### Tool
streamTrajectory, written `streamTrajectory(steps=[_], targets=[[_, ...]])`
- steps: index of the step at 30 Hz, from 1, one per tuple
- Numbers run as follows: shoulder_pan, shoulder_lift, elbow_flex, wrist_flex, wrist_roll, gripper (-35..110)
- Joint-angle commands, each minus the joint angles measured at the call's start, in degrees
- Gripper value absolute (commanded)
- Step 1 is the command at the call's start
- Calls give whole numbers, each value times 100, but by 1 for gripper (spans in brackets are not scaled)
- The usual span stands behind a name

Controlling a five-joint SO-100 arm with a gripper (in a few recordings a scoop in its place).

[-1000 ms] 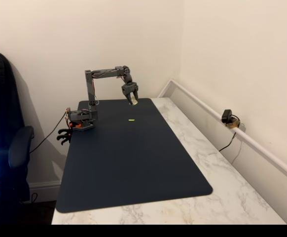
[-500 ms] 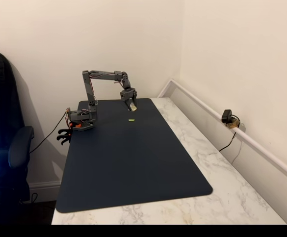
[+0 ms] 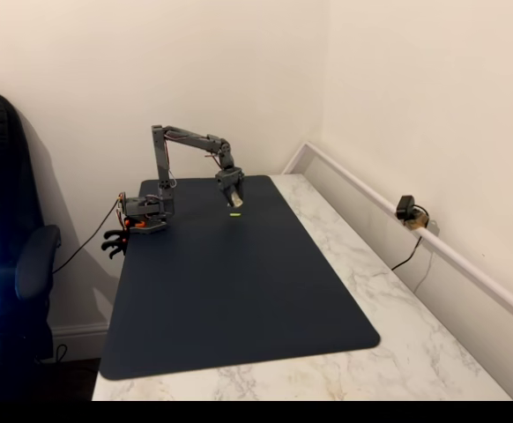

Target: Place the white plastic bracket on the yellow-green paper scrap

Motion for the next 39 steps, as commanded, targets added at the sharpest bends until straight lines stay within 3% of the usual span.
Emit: streamTrajectory(steps=[1, 21, 28, 39], targets=[[53, 62, -26, -44, 44, 0], [281, -773, -466, -53, -18, 0], [185, -677, -483, 79, -97, 24], [62, -308, -422, 220, -255, 32]])
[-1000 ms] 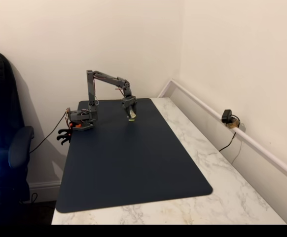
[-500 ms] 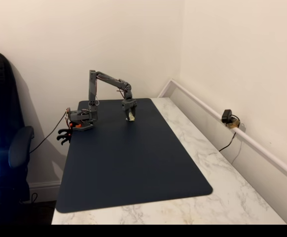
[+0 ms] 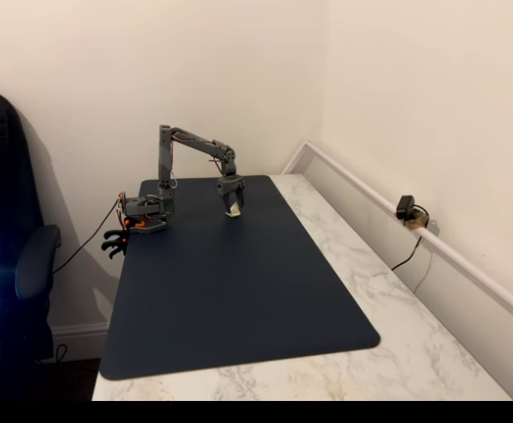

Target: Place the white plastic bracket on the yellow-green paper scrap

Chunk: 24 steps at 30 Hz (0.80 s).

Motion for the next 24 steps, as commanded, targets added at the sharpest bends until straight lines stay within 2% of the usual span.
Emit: streamTrajectory(steps=[1, 5, 9, 18, 22, 24], targets=[[-88, 580, -211, 167, -35, 32], [-334, 958, -536, 571, -97, 36], [-483, 1424, -686, 870, -114, 33], [-1248, 2303, -712, 1195, 53, 14], [-1564, 2821, -448, 1213, 220, 0], [-1705, 3103, -255, 1195, 193, 0]])
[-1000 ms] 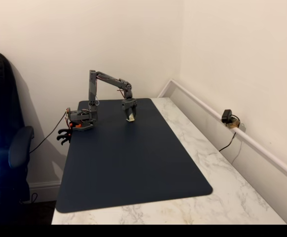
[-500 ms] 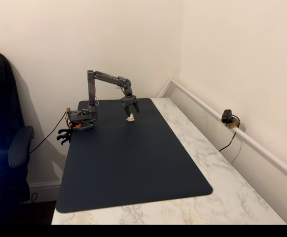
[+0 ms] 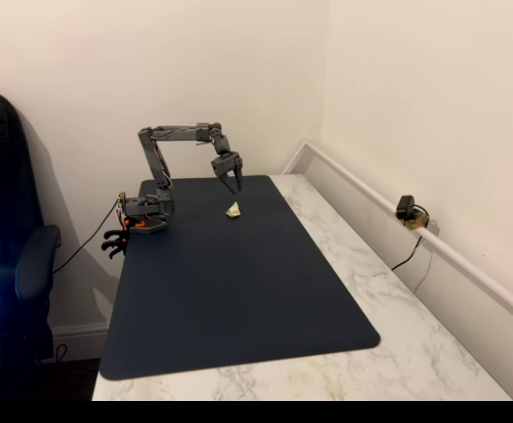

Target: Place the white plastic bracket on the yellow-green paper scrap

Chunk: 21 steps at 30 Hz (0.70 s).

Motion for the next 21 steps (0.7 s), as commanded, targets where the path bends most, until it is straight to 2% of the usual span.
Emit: streamTrajectory(steps=[1, 11, 21], targets=[[-334, 782, 185, 79, 26, 0], [-369, 2443, 1292, 26, -44, 0], [-378, 2830, 1934, -88, -360, 0]])
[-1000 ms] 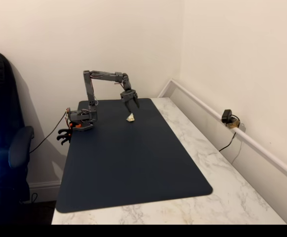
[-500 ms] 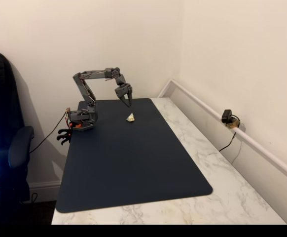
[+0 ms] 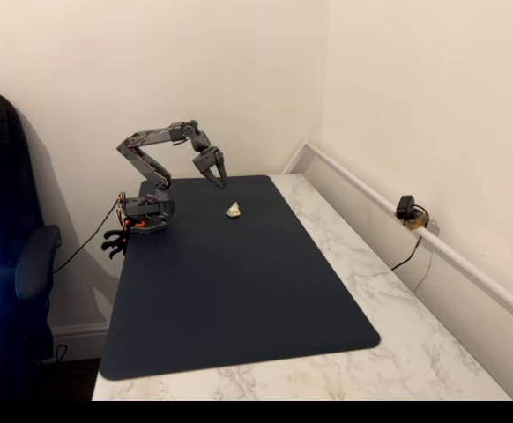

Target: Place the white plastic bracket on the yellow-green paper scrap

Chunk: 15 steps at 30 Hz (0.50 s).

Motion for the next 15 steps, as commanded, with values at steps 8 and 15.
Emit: streamTrajectory(steps=[8, 15], targets=[[0, 1907, 1266, -519, -817, 1], [167, 3217, 2268, -923, -1679, 2]])
